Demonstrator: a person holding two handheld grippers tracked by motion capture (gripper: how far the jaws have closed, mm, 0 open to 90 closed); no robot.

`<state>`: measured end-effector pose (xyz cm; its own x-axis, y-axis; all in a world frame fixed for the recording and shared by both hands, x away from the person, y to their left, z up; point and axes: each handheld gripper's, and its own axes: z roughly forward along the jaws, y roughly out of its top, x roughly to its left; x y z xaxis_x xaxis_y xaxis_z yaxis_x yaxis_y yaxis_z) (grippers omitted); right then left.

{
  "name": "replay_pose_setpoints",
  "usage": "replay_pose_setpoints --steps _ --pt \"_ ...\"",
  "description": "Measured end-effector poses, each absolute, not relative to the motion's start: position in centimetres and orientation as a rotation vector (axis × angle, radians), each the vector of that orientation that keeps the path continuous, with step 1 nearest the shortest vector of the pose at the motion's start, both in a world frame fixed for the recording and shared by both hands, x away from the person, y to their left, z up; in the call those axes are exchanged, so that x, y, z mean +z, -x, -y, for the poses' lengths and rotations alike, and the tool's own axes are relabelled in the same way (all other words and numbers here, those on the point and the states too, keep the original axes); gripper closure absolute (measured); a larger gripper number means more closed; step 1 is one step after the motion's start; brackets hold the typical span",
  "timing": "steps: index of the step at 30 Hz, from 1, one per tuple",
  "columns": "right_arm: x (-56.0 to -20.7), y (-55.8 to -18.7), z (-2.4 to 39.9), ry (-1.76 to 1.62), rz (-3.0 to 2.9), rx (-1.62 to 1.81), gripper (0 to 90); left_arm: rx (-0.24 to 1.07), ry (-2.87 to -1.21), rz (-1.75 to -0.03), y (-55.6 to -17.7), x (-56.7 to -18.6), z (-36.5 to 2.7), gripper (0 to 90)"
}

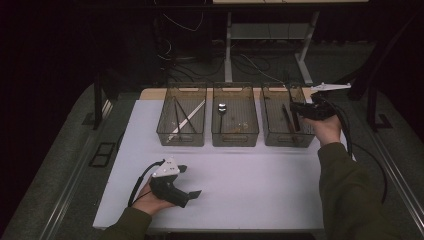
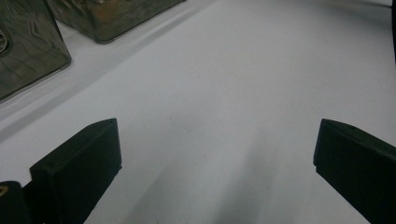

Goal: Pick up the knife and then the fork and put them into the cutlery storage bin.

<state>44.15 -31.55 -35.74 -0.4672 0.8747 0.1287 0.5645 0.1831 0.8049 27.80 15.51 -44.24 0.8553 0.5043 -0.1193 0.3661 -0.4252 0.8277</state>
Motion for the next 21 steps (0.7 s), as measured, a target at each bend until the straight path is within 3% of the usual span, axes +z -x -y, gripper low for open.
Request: replay_pose_setpoints --steps 21 --pt "-39.4 -46.2 30.6 -1.529 -2.267 0.868 76.1 0.177 -2.067 -0.625 -27.8 -44.2 -15.4 0.0"
